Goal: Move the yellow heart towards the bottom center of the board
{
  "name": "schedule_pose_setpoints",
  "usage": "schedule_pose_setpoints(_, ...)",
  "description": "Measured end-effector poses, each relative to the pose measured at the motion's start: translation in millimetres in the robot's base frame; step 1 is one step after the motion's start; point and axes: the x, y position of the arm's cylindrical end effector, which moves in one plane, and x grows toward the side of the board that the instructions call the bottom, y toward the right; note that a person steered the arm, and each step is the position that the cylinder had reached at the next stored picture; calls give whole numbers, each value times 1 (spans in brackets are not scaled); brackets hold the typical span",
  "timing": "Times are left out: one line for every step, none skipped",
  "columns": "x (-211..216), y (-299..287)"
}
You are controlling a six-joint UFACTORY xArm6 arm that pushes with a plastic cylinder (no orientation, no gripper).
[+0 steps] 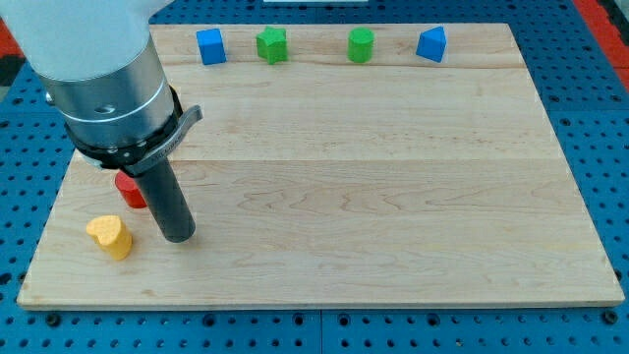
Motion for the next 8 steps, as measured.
schedule_pose_setpoints(0,0)
schedule_pose_setpoints(2,1)
schedule_pose_setpoints(24,1)
schedule_pose_setpoints(51,-13)
schedule_pose_setpoints(55,-74)
schedule_pose_setpoints(48,-146)
schedule_pose_setpoints(21,-147)
schedule_pose_setpoints(8,-101)
